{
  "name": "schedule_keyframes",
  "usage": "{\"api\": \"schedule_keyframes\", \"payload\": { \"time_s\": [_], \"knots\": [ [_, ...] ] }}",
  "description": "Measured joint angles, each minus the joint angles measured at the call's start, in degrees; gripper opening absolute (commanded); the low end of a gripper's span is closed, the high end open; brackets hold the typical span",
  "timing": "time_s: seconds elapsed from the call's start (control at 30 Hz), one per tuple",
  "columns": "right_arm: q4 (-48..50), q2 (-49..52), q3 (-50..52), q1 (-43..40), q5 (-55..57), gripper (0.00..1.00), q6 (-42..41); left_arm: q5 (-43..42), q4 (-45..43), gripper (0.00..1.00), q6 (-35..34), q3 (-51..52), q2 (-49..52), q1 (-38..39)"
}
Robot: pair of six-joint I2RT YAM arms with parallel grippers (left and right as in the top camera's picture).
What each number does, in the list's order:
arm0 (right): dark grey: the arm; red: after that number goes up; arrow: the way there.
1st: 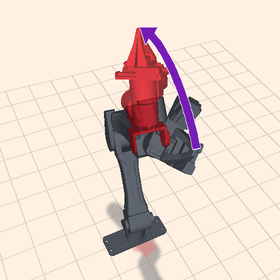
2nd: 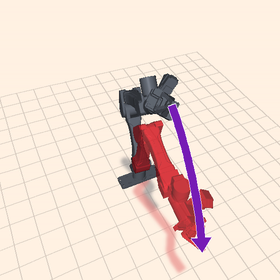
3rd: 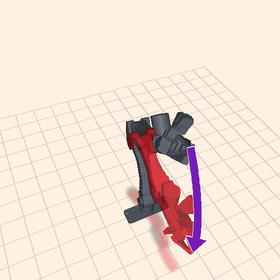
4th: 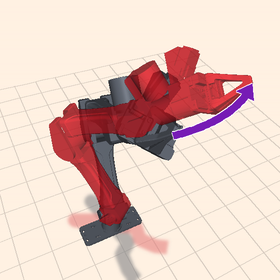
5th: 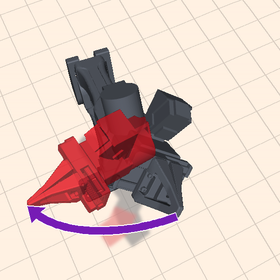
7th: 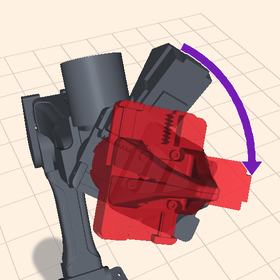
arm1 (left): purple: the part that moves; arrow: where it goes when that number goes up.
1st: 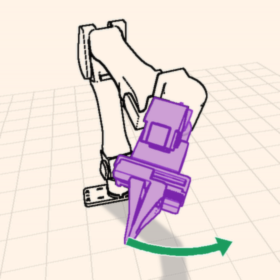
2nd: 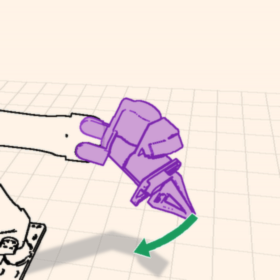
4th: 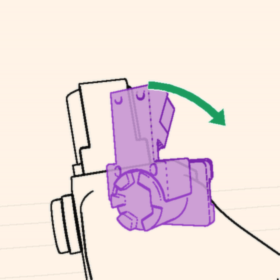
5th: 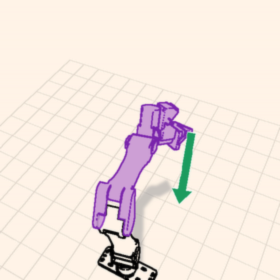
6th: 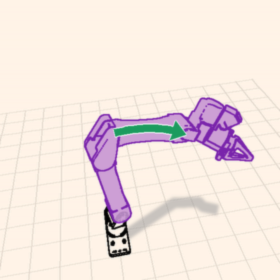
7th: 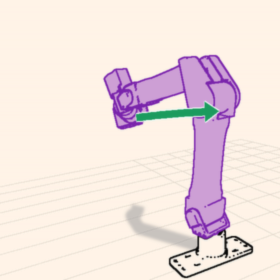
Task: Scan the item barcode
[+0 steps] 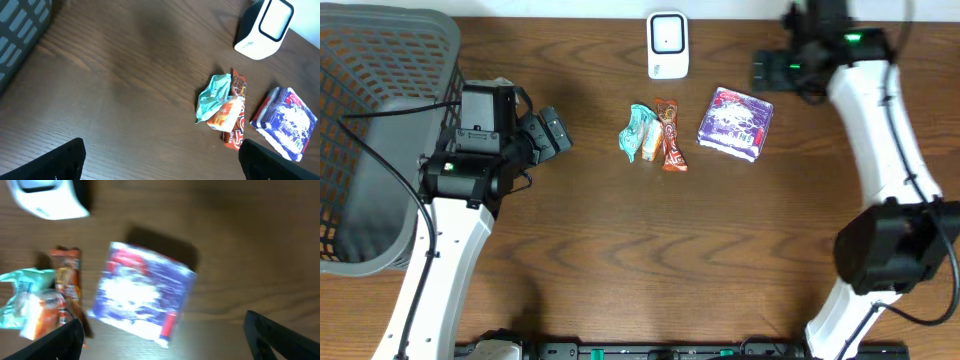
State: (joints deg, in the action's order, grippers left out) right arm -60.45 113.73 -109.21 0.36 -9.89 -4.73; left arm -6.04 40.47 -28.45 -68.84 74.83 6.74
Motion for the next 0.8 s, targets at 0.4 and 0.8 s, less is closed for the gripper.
{"api": "schedule_keyframes", "payload": {
  "time_s": [0.4,0.8],
  "knots": [
    [11.65,19.39,11.45,-11.65,-39.41,0.75,6.69,0.00,0.04,0.98,0.00,0.00,0.00,0.00],
    [9.97,7.98,11.43,-8.35,-20.28,0.01,0.09,0.00,0.02,0.98,0.00,0.00,0.00,0.00]
  ]
}}
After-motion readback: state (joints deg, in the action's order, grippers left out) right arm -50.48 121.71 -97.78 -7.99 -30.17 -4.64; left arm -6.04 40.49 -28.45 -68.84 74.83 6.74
